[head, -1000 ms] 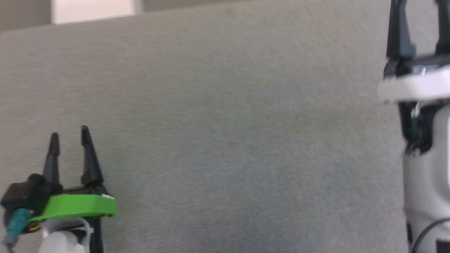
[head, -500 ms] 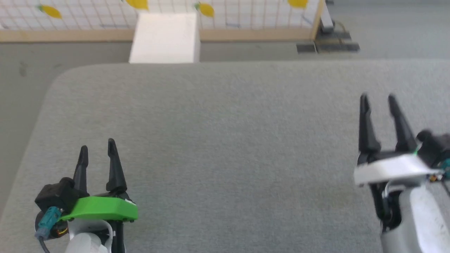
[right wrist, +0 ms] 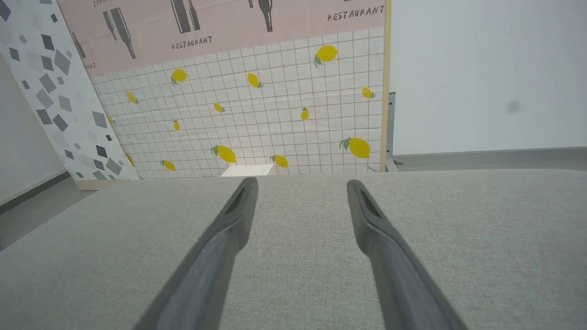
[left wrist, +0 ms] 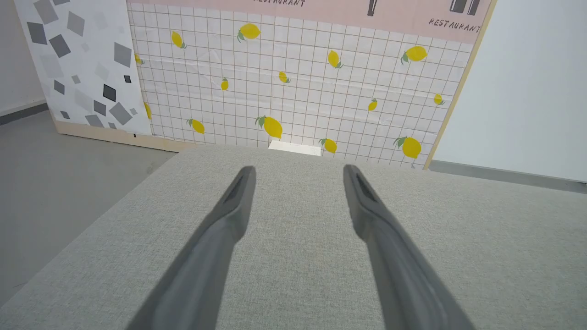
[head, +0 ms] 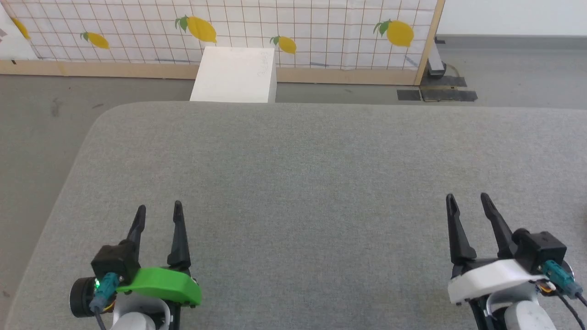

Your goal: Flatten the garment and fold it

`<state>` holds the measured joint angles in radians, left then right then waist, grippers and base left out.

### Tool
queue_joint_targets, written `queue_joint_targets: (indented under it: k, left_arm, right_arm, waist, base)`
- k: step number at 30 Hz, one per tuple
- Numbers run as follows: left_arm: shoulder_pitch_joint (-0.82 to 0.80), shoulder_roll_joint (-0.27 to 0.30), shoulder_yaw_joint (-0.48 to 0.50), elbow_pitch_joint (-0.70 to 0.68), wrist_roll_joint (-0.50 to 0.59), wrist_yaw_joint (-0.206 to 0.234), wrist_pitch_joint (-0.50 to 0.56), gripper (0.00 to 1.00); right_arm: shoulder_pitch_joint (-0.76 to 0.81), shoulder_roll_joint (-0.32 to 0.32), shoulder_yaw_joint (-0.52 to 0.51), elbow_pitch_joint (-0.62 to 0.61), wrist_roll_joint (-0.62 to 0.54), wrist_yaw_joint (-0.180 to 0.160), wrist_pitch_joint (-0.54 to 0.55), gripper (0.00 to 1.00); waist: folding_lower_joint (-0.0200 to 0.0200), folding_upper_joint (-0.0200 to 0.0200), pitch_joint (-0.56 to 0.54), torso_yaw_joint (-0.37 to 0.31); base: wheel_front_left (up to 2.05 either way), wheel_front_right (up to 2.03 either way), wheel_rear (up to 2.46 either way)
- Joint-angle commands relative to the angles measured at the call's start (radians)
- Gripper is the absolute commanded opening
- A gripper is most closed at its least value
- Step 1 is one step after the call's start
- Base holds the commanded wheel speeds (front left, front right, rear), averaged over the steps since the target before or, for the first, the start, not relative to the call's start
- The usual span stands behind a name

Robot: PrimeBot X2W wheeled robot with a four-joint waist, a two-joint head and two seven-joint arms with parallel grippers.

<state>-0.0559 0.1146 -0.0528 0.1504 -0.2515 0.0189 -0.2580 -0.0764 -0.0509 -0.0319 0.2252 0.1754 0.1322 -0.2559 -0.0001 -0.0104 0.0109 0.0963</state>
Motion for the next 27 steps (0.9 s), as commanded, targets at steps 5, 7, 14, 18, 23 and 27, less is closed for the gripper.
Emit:
queue_joint_targets:
  k: [5, 7, 14, 18, 23, 27]
  left_arm:
    - [-0.002, -0.012, -0.010, 0.038, 0.028, -0.004, -0.004, 1.00]
    - [-0.005, -0.015, -0.010, 0.050, 0.030, -0.007, -0.004, 1.00]
    - [-0.004, -0.016, -0.011, 0.066, 0.033, -0.011, 0.001, 0.00]
    - [-0.004, -0.017, -0.011, 0.064, 0.035, -0.010, 0.004, 0.00]
    - [-0.001, -0.019, -0.008, 0.056, 0.043, -0.011, 0.014, 0.00]
    - [0.000, -0.020, -0.006, 0.049, 0.050, -0.011, 0.022, 0.00]
  right_arm:
    - [0.031, 0.001, 0.005, -0.003, 0.003, -0.002, -0.006, 1.00]
    - [0.032, 0.001, 0.007, -0.002, 0.007, -0.002, -0.006, 1.00]
    - [0.020, 0.000, 0.006, 0.000, 0.008, 0.000, 0.001, 0.00]
    - [0.021, 0.000, 0.005, -0.002, 0.006, 0.000, 0.003, 0.00]
    - [0.023, 0.000, 0.006, -0.010, -0.001, 0.000, 0.013, 0.00]
    - [0.025, 0.000, 0.007, -0.017, -0.007, 0.000, 0.021, 0.00]
  waist:
    - [0.0001, 0.0104, 0.018, -0.009]
    - [0.0001, 0.0104, 0.023, -0.013]
    - [0.0001, 0.0000, 0.032, -0.018]
    - [0.0001, 0.0001, 0.032, -0.019]
    - [0.0001, 0.0005, 0.030, -0.022]
    - [0.0001, 0.0009, 0.029, -0.024]
  base:
    - [0.00, 0.00, 0.00]
    - [0.00, 0.00, 0.00]
    - [0.00, 0.00, 0.00]
    - [0.00, 0.00, 0.00]
    - [0.00, 0.00, 0.00]
    - [0.00, 0.00, 0.00]
